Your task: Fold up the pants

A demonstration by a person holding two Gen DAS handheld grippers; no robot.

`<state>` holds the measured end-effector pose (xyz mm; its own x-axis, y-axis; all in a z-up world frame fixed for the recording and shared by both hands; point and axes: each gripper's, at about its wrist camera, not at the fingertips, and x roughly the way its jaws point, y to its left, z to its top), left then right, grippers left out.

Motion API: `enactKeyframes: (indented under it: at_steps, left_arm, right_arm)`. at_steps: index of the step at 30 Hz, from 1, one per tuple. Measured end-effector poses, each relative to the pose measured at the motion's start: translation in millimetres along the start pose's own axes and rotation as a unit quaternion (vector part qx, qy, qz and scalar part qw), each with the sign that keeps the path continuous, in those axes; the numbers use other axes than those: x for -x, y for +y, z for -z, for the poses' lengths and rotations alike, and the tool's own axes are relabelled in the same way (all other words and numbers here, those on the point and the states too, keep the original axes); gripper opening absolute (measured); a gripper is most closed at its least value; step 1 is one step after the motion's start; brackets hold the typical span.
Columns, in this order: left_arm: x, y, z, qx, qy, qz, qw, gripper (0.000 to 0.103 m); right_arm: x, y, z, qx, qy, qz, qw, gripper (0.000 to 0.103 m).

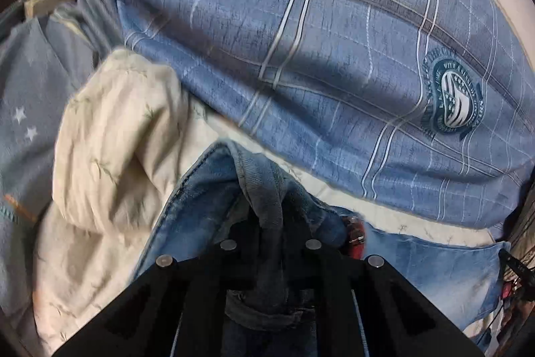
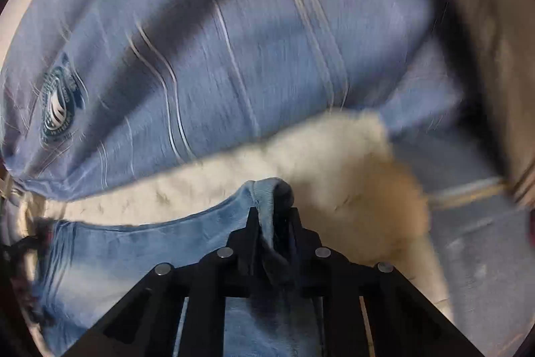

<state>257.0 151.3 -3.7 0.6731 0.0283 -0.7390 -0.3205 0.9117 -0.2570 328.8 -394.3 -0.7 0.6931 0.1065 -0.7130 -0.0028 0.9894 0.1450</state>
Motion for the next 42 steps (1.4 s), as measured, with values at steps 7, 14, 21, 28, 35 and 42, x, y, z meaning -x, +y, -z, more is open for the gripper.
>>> enactKeyframes:
  at_steps: [7, 14, 21, 28, 35, 42]
  left_arm:
    - [-30.1, 4.3, 8.2, 0.018, 0.090, 0.006, 0.9957, 0.062]
    - [-30.1, 10.2, -7.5, 0.066, 0.089, 0.020, 0.9937, 0.059]
    - [10.8, 11.1, -28.4, 0.042, 0.058, 0.050, 0.9962, 0.009]
    - [140.1, 18.3, 3.7, 0.023, -0.033, 0.131, 0.9906, 0.009]
    - [203.4, 62.0, 114.1, 0.031, -0.022, 0.200, 0.9791, 0.011]
    - [167.8, 121.5, 197.3, 0.155, 0.110, 0.158, 0.9691, 0.069]
  right_arm:
    - [-29.0, -31.4, 10.2, -0.094, 0.066, -0.094, 0.989, 0.058]
    - [-39.2, -28.3, -5.2, -0.079, 0.071, -0.088, 0.990, 0.071]
    - [-9.0, -15.5, -0.6, -0.075, 0.020, -0.067, 0.995, 0.016]
    - [104.1, -10.3, 7.4, -0.102, -0.072, -0.144, 0.982, 0.016]
    - [208.1, -44.5, 104.4, -0.143, -0.114, -0.190, 0.965, 0.016]
    - [173.2, -94.1, 243.9, -0.202, 0.022, -0.191, 0.960, 0.032]
